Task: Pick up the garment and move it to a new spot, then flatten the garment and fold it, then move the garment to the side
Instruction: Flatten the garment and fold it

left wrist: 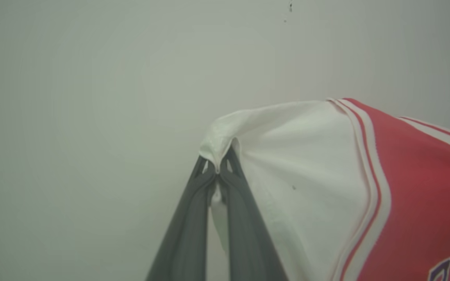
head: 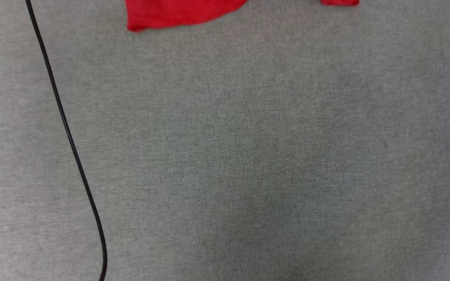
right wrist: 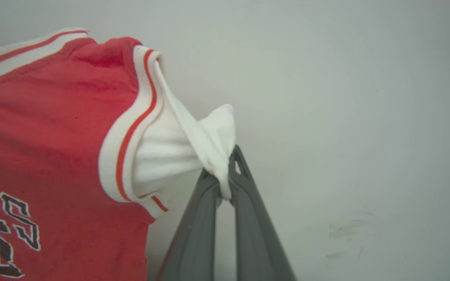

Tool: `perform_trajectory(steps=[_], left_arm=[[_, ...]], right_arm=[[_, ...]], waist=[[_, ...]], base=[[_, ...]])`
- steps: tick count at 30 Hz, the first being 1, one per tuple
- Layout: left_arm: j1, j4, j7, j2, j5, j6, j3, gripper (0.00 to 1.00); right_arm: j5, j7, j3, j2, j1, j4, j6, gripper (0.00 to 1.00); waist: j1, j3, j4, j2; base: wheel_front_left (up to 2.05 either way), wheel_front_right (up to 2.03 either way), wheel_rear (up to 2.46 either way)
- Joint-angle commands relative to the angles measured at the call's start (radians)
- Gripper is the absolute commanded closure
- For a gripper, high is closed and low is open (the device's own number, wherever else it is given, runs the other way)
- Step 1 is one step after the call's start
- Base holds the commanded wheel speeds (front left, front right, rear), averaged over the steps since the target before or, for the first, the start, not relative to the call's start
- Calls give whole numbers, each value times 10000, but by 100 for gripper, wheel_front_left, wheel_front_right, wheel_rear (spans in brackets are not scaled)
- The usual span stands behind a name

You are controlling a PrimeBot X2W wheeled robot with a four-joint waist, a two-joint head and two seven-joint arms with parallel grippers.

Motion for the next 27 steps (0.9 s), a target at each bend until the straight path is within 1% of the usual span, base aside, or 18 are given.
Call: perform_trajectory(steps=[1, 3, 8, 15, 21, 24, 27], left_arm=[[-163, 176, -71, 25, -54, -66, 4, 100], [-361, 518, -197, 47, -74, -212, -4, 100], [-331, 1552, -619, -128, -367, -574, 8, 100], [210, 2941, -960, -492, -886, -954, -92, 100], [1483, 3614, -1210, -1005, -1509, -1053, -235, 100], [2471, 3497, -1297, -1253, -1900, -1065, -452, 100], [3707, 3248, -1372, -1272, -2275, -1067, -514, 100]], right_arm=[[26, -80, 14, 58, -197, 117, -14, 100], [88, -183, 123, 188, -344, 340, -14, 100], [286, -585, 444, 470, -344, 1076, -14, 100], [794, -1175, 862, 869, 118, 2469, -14, 100], [1417, -1865, 1288, 938, 1298, 3406, -13, 100], [1778, -2261, 1479, 857, 2180, 3652, -13, 100], [2170, -2614, 1649, 743, 3110, 3745, -13, 100]], waist=[[-3, 240, -65, 0], [-3, 541, -124, 0], [-3, 957, -163, 0], [-3, 1173, -141, 0], [-3, 702, 96, 0], [-3, 254, 222, 0], [-3, -308, 327, 0]], base=[[0, 0, 0], [0, 0, 0], [0, 0, 0], [0, 0, 0], [0, 0, 0], [0, 0, 0], [0, 0, 0]])
